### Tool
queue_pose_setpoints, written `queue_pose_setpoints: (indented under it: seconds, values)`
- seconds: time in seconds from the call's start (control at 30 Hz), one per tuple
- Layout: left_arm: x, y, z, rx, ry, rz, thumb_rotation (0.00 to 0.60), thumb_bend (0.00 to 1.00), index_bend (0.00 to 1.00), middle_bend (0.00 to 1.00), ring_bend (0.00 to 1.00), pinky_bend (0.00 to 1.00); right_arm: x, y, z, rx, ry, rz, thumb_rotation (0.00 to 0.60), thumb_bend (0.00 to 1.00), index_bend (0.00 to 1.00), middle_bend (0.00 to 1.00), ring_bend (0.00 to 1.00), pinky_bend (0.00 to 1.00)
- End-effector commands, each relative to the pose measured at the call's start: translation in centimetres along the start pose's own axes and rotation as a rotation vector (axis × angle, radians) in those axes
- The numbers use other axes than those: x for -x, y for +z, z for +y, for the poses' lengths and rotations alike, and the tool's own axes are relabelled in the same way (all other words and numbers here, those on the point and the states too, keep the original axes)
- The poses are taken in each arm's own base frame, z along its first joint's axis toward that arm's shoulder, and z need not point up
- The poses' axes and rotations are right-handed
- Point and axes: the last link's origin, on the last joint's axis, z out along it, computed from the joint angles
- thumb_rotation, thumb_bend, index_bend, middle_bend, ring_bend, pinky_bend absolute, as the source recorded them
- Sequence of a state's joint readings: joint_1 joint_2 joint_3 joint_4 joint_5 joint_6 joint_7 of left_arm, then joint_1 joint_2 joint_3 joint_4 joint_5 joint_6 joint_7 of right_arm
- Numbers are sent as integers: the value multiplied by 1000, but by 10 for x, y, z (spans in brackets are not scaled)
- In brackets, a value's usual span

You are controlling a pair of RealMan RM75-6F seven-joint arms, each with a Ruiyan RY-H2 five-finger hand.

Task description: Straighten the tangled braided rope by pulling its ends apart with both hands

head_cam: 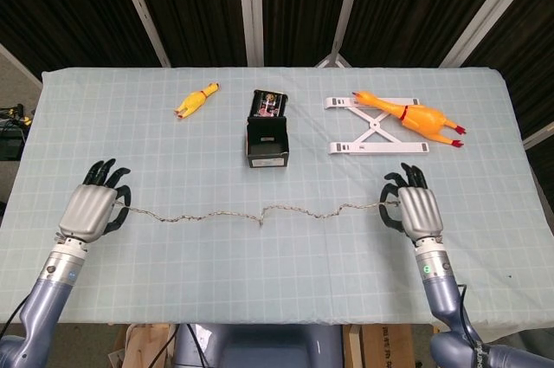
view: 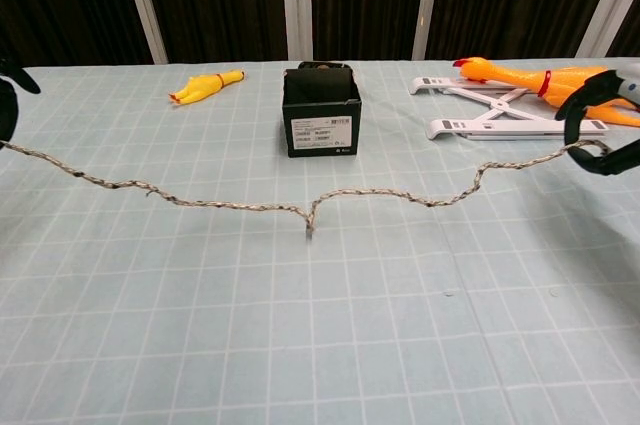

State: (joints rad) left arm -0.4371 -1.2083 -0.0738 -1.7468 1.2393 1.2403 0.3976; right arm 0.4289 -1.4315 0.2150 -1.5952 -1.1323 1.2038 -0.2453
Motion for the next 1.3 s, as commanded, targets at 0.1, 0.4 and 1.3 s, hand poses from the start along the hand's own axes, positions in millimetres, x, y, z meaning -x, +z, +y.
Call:
queue_pose_setpoints:
  seconds: [0.1, 0.4, 1.3]
  values:
    - [1, -12, -24, -42, 7, -7, 600, 619, 620, 170, 0, 0, -8, -1, 19, 43, -12, 13, 600, 487, 618, 285, 46, 0]
    - [14, -21, -37, -65, 2, -36, 600, 620, 621, 172, 0, 0, -10, -3, 35, 79, -32, 16, 600, 487, 618, 285, 46, 0]
    - [51, -24, -35, -91, 0, -108, 600, 620, 622, 171, 0, 0, 7, -4, 56, 152, -37, -16, 600, 487, 618, 285, 46, 0]
